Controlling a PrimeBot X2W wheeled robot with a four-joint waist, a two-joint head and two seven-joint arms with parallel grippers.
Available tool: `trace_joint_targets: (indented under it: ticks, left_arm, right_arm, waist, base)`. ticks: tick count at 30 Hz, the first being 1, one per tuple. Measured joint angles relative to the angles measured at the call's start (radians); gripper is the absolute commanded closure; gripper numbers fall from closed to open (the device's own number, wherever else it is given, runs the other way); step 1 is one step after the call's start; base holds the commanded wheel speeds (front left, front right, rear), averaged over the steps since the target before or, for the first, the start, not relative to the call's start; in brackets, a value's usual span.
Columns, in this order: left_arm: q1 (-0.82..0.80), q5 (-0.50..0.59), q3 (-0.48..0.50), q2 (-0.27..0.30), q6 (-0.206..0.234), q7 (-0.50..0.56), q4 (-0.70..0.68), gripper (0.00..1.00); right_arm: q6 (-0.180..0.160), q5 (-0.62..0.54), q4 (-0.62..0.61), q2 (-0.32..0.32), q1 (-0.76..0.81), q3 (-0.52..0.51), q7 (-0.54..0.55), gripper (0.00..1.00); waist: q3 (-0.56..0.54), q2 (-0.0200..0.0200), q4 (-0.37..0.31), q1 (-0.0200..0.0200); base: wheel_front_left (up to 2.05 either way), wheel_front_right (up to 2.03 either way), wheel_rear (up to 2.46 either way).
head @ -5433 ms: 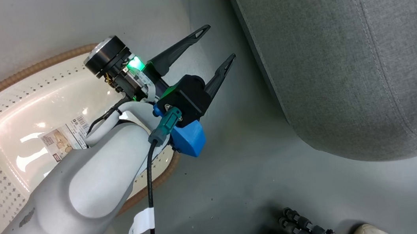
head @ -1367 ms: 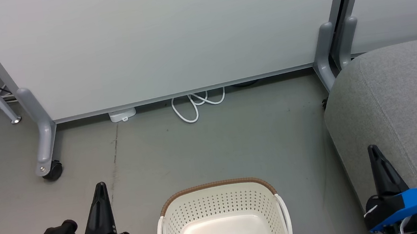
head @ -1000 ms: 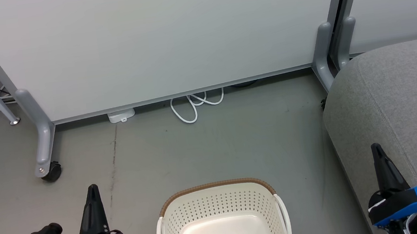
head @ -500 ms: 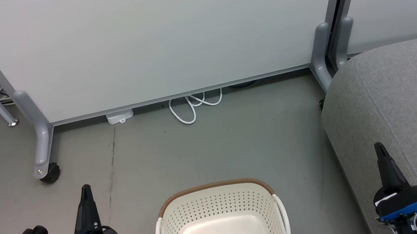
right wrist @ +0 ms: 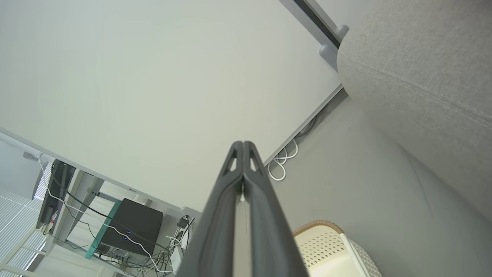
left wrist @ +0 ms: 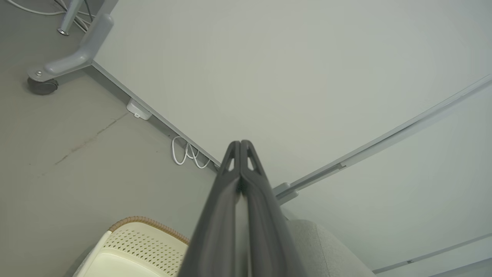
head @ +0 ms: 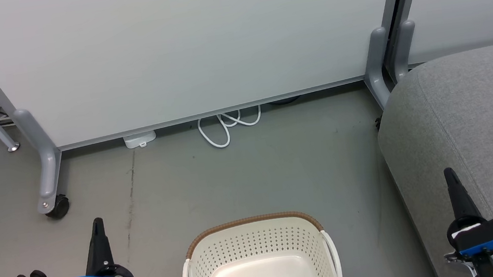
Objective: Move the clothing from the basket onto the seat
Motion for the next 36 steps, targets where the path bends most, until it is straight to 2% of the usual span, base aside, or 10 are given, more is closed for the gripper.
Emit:
trace_joint_targets:
  ticks: [36]
  left_arm:
    - [-0.019, -0.374, 0.048, 0.0, -0.01, 0.093, -0.01, 1.0]
  right_arm:
    - [0.0, 0.377, -0.029, 0.0, -0.001, -0.012, 0.093, 1.0]
  waist:
    - [-0.004, 0.0, -0.014, 0.0]
  base:
    - [0.0, 0.0, 0.0]
